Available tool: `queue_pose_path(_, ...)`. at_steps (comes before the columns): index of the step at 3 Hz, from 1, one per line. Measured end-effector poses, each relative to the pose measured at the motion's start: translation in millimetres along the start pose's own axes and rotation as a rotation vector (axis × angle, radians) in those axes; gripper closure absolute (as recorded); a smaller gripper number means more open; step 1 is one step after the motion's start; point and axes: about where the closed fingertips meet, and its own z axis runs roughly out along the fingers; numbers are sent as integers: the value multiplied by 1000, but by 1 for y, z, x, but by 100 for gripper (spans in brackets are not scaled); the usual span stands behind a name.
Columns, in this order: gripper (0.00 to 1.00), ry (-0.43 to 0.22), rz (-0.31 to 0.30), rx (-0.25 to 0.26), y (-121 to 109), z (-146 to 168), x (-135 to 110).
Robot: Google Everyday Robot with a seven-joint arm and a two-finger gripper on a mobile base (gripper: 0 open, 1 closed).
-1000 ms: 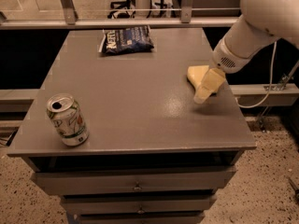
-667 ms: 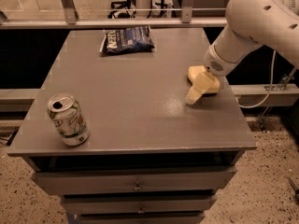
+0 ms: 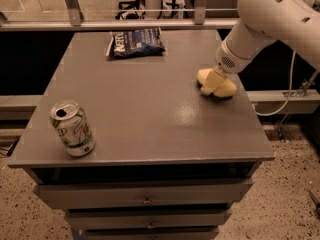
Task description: Pick sponge
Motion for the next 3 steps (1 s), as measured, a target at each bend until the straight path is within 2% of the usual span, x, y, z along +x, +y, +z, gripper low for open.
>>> queue_pose_path(1, 78, -19, 4, -14, -1, -7, -7)
queue_pose_path(2, 100, -78, -13, -53, 3, -20, -17)
queue_pose_path(3, 100, -287, -66, -211, 35, -55, -51)
